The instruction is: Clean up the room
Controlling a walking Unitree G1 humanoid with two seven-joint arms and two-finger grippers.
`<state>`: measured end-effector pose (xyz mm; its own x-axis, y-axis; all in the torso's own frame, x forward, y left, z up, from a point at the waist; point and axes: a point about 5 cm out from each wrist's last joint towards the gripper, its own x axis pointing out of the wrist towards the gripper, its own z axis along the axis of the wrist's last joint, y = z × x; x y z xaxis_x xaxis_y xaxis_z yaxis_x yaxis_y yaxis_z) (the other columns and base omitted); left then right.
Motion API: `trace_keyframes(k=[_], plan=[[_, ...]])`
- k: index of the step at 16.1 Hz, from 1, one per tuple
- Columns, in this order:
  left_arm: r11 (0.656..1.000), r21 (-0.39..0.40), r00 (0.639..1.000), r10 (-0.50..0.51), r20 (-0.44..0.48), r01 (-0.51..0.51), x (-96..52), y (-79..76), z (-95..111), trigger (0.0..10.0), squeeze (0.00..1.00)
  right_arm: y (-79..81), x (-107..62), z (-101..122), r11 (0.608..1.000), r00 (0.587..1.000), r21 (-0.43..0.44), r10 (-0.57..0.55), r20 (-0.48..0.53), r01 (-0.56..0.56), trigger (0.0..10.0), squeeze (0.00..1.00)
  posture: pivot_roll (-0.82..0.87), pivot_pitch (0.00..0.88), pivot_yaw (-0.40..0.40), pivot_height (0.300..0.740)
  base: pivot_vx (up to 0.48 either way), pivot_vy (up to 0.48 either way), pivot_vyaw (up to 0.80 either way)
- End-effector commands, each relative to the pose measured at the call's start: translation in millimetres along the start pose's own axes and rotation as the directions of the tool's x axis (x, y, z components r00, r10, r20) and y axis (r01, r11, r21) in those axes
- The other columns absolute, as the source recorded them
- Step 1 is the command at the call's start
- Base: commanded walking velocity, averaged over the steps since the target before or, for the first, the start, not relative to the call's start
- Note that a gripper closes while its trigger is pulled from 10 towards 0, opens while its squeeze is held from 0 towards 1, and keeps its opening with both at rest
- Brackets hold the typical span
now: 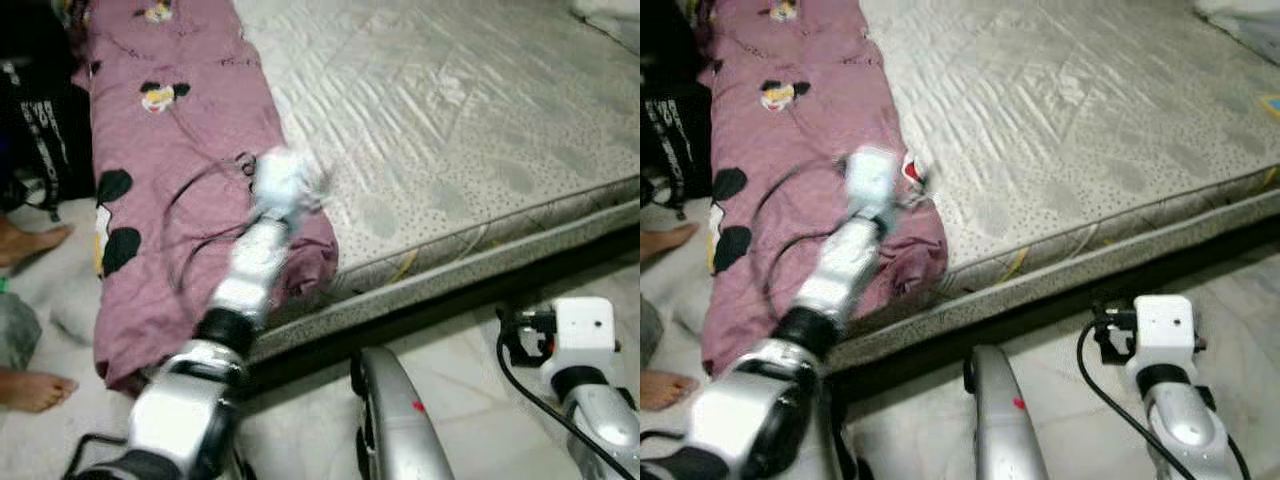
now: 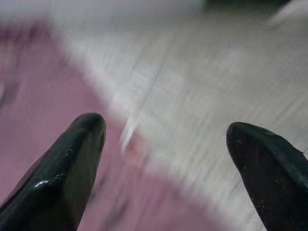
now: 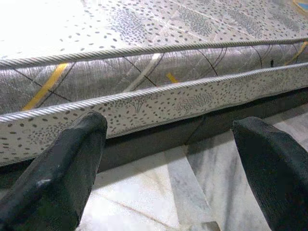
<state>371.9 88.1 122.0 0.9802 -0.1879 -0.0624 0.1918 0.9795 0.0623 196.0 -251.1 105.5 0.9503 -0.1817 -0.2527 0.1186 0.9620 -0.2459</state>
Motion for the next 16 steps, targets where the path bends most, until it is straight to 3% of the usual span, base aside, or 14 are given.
trace_keyframes(k=[1,3,5,8,11,16], plan=[[0.999,-0.047,0.990,0.016,-0.140,-0.023,-3.1,5.4,-21.9,10.0,0.00,-0.6,-0.3,-1.3,1.000,1.000,0.000,-0.010,-0.001,0.010,10.0,0.00,-0.23,0.049,0.029,0.544,0.000,0.000,0.00],[0.998,-0.051,0.960,-0.060,-0.275,0.047,-8.4,-0.5,-42.6,10.0,0.00,-0.2,0.3,-1.0,1.000,1.000,-0.002,-0.008,0.000,0.008,10.0,0.00,-0.23,0.043,0.026,0.544,0.000,0.000,0.00],[0.988,-0.067,0.884,-0.157,-0.440,0.142,-24.1,-19.8,-75.3,10.0,0.00,2.0,3.0,0.0,1.000,1.000,-0.005,0.008,-0.001,-0.008,10.0,0.00,-0.23,0.037,0.019,0.544,0.000,0.000,0.00],[0.942,-0.070,0.772,-0.311,-0.555,0.329,-43.2,-51.8,-100.2,10.0,0.00,3.0,6.8,2.1,1.000,1.000,-0.007,0.014,0.002,-0.014,10.0,0.00,-0.24,0.035,0.017,0.544,0.000,0.000,0.00],[0.882,-0.069,0.715,-0.421,-0.558,0.465,-51.3,-83.0,-102.6,10.0,0.00,3.3,9.6,3.9,1.000,1.000,-0.007,0.011,0.009,-0.011,10.0,0.00,-0.24,0.031,0.020,0.544,0.000,0.000,0.00],[0.800,0.021,0.733,-0.538,-0.417,0.599,-35.3,-113.5,-64.5,10.0,0.00,7.2,16.3,6.3,1.000,1.000,0.007,0.004,0.029,-0.004,10.0,0.00,-0.22,0.015,0.026,0.544,0.000,0.000,0.00]])
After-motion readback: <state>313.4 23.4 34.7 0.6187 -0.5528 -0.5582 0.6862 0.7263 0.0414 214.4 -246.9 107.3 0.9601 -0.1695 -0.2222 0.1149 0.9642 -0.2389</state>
